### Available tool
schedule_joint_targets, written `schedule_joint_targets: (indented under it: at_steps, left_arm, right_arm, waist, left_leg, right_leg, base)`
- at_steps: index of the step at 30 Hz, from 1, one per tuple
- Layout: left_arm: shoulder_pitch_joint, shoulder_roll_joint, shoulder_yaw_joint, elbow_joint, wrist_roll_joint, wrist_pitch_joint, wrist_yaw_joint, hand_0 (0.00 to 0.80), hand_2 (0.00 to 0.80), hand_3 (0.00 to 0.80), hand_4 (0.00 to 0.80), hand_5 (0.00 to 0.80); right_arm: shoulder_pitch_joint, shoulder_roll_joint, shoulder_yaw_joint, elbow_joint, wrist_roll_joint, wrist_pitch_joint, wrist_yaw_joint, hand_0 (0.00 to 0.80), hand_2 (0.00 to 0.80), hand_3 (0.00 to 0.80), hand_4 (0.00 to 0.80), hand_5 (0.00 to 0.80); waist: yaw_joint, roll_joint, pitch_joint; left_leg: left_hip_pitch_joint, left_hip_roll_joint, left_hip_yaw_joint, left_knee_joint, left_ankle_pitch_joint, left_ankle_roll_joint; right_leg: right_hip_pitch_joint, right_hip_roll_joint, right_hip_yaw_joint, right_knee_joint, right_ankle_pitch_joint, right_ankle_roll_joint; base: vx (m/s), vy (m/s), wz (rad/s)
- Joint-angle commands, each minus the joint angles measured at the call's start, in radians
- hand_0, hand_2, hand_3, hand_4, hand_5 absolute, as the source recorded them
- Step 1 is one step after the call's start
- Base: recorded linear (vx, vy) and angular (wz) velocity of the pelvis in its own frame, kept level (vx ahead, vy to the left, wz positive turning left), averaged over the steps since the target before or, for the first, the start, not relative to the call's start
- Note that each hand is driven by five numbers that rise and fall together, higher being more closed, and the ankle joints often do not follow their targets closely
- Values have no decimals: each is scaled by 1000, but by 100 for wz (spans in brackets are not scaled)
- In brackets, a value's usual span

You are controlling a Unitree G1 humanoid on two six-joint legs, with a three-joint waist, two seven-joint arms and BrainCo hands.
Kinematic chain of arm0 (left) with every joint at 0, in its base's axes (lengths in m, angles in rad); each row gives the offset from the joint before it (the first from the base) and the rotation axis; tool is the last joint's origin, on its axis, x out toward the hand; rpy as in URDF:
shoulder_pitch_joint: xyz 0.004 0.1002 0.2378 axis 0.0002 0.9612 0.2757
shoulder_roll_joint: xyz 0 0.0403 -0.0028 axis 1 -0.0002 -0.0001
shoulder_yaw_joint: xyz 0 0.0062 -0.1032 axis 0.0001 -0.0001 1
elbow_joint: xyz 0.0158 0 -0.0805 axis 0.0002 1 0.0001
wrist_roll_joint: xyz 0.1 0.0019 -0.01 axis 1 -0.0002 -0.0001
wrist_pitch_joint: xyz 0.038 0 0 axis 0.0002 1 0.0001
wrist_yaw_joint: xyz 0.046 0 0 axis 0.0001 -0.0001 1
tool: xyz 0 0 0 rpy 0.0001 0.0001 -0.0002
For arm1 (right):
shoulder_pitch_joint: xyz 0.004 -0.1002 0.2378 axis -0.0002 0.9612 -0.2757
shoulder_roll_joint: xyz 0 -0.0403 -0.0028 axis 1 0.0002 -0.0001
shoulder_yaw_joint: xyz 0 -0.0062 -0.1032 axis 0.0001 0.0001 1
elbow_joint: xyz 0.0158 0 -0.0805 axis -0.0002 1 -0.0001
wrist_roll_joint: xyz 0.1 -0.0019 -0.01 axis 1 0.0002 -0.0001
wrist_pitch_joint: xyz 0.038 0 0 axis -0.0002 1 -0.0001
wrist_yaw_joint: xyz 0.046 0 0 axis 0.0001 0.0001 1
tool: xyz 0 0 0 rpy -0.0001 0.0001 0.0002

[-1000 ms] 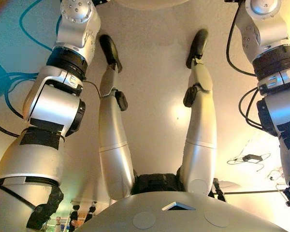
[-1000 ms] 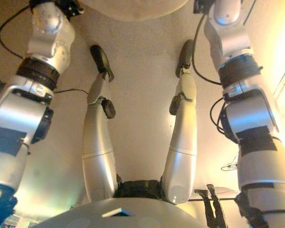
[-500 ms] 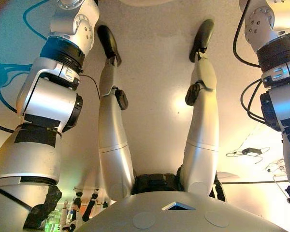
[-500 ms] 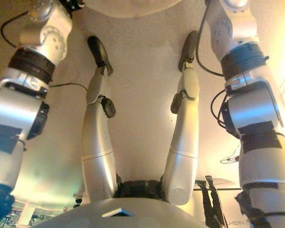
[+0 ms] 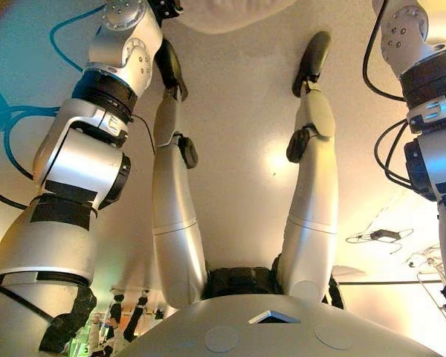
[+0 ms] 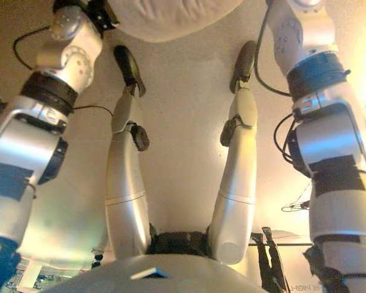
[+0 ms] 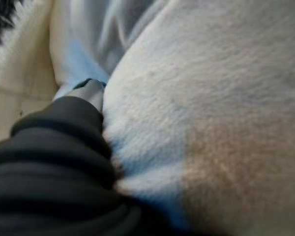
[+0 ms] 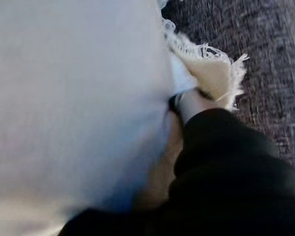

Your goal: Pick up the cushion and take it to the sofa

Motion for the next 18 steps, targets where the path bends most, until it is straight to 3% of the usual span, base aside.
schedule_joint_targets:
  at_steps: [1,5,8,18]
  left_arm:
    - [38,-97,23,-189,29,-82,-91,800,800,800,800,800]
    - [124,-117,71,-260,43,-141,-100,800,800,800,800,800]
    - [241,-149,80,-362,174,-205,-95,800,800,800,800,800]
    - [529,-190,100,-672,282,-250,-51,800,800,800,800,800]
  right_arm:
    - [44,100,44,-202,-52,-20,49,800,800,800,800,800]
    - [129,91,-9,-280,-121,-35,34,800,800,800,800,800]
    - [268,73,-66,-422,-217,-43,6,800,800,800,800,800]
    - [614,130,-155,-687,-365,-100,18,800,800,800,800,800]
  waist:
    - [2,2,0]
    - [3,3,0]
    - [5,3,0]
    - [15,-26,0]
  left_leg:
    - [-23,12,-54,4,-13,-24]
    - [18,14,-49,-6,-15,-28]
    - [60,10,-43,-13,-13,-26]
    - [268,20,-17,-46,-16,-23]
  right_leg:
    - [50,4,39,-29,9,49]
    - [83,-2,34,-36,6,51]
    - [125,-9,28,-44,10,53]
    - [331,-35,-29,-79,5,55]
  base:
    - [-16,-21,3]
    - [0,0,0]
    - [0,-13,1]
    - [6,-57,2]
